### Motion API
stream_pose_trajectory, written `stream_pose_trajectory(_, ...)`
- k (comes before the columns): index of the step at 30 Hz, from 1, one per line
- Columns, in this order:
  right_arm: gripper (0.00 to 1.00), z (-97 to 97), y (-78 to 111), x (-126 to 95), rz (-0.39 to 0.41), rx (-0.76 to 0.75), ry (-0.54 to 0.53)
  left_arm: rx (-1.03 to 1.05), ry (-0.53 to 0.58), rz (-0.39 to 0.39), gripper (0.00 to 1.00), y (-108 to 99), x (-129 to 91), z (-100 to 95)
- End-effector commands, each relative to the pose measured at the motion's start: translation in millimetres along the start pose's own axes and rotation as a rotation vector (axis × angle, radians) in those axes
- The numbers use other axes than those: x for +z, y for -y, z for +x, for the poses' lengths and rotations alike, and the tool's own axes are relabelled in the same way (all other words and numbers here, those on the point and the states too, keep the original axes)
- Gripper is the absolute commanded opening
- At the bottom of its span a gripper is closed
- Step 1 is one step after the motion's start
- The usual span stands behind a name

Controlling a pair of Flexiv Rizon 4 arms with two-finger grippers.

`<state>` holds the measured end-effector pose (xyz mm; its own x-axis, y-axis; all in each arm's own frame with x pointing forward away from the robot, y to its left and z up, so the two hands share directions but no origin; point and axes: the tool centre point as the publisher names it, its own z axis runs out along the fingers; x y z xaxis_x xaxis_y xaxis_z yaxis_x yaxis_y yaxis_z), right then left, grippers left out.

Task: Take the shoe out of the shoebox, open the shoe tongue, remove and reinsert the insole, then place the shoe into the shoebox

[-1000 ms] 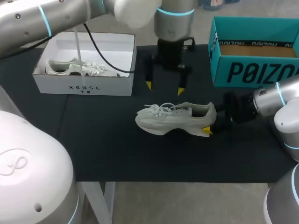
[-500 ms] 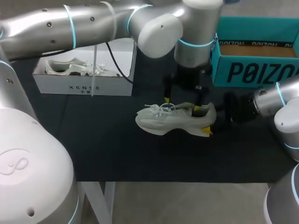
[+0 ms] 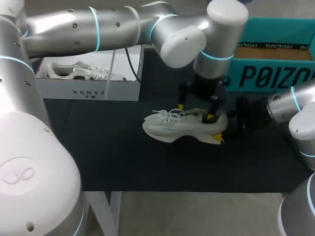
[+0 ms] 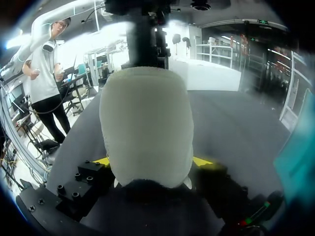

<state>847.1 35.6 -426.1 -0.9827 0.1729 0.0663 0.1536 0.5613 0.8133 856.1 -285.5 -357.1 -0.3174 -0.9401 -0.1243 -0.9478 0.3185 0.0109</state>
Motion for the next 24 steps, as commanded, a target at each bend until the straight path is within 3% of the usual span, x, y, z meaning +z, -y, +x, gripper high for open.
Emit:
stream_pose_trajectory(1,0.0,-1.1,-0.5,1.5,0.001,0.001,0.001,0.002,0.026,-0.011,1.0,0.8,3.2,0.0)
stream_pose_trajectory(5,0.0,-1.1,-0.5,1.5,0.001,0.001,0.001,-0.011,0.024,-0.008,0.98,-6.2,-4.0,-16.4)
stream_pose_trajectory(9,0.0,-1.1,-0.5,1.5,0.001,0.001,0.001,-0.025,0.034,0.002,0.72,-14.9,-13.1,-34.3)
stream_pose_trajectory(10,0.0,-1.1,-0.5,1.5,0.001,0.001,0.001,-0.032,0.029,0.003,0.49,-16.8,-15.4,-39.0)
stream_pose_trajectory(12,0.0,-1.1,-0.5,1.5,0.001,0.001,0.001,-0.039,0.014,0.002,0.39,-19.6,-20.4,-48.4)
stream_pose_trajectory(14,0.0,-1.1,-0.5,1.5,0.001,0.001,0.001,-0.044,-0.007,0.0,0.19,-21.8,-24.1,-54.4)
stream_pose_trajectory(15,0.0,-1.1,-0.5,1.5,0.001,0.001,0.001,-0.042,-0.015,-0.003,0.04,-22.9,-25.6,-56.7)
stream_pose_trajectory(16,0.0,-1.1,-0.5,1.5,0.001,0.001,0.001,-0.037,-0.027,-0.008,0.0,-24.0,-26.6,-58.2)
stream_pose_trajectory(24,0.0,-1.1,-0.5,1.5,0.001,0.001,0.001,-0.029,-0.215,-0.068,0.0,-34.7,-31.3,-72.4)
